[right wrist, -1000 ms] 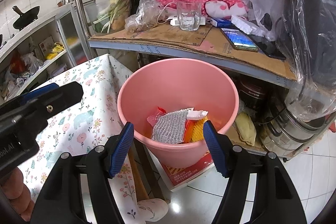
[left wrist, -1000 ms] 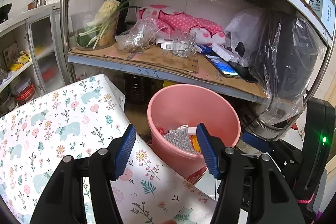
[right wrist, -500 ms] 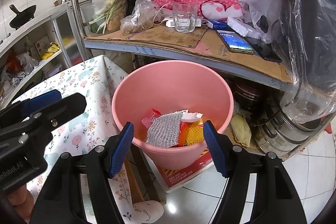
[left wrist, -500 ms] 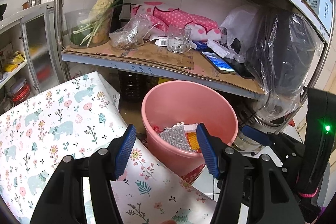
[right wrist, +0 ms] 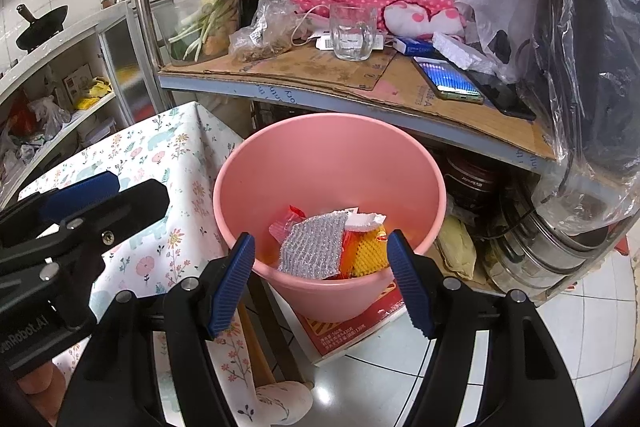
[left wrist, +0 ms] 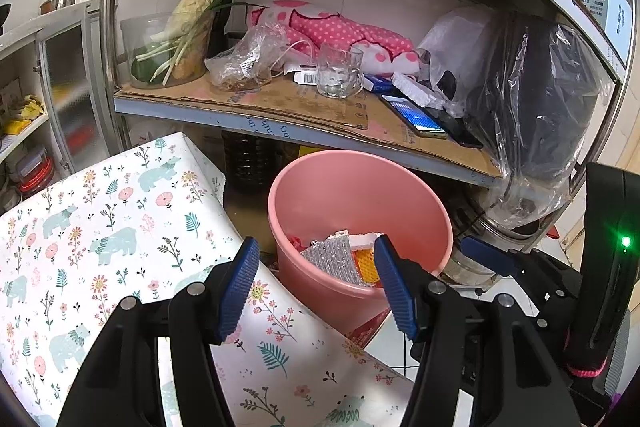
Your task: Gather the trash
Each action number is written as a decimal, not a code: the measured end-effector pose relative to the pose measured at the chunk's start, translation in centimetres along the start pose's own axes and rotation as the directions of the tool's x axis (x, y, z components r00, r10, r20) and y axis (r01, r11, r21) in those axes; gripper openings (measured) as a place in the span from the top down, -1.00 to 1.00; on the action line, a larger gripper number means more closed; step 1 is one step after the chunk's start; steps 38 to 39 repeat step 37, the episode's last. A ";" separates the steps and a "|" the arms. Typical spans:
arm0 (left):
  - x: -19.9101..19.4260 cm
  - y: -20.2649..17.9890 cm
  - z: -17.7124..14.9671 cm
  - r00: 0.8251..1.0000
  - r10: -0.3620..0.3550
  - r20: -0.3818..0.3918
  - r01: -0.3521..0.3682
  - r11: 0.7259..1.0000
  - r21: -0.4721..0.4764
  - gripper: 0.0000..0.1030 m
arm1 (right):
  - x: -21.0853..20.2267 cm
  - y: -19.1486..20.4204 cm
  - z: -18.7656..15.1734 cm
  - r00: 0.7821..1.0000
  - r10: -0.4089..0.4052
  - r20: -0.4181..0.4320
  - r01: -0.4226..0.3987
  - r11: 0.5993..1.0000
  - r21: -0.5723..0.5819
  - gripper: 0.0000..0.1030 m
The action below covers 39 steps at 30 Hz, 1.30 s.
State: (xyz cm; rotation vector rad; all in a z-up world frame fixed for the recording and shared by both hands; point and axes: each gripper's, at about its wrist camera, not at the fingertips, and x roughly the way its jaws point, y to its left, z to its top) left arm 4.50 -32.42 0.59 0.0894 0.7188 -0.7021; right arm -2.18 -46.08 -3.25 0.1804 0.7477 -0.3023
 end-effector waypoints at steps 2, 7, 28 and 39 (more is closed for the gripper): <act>0.1 -0.1 0.0 1.000 0.000 -0.001 0.000 1.000 0.001 -0.15 | 0.0 0.0 0.0 1.000 -0.001 0.000 0.001 1.000 0.002 -0.34; 0.0 -0.3 -0.1 1.000 -0.001 0.000 0.001 1.000 0.008 -0.15 | 0.0 -0.2 -0.1 1.000 0.000 0.000 0.000 1.000 0.006 -0.34; -0.2 -0.3 -0.1 1.000 0.001 0.003 -0.001 1.000 0.015 -0.15 | -0.1 -0.2 -0.1 1.000 0.000 0.002 0.000 1.000 0.004 -0.34; -0.2 -0.3 -0.2 1.000 -0.001 0.007 0.001 1.000 0.018 -0.15 | -0.1 -0.2 -0.1 1.000 -0.001 0.007 0.001 1.000 0.007 -0.34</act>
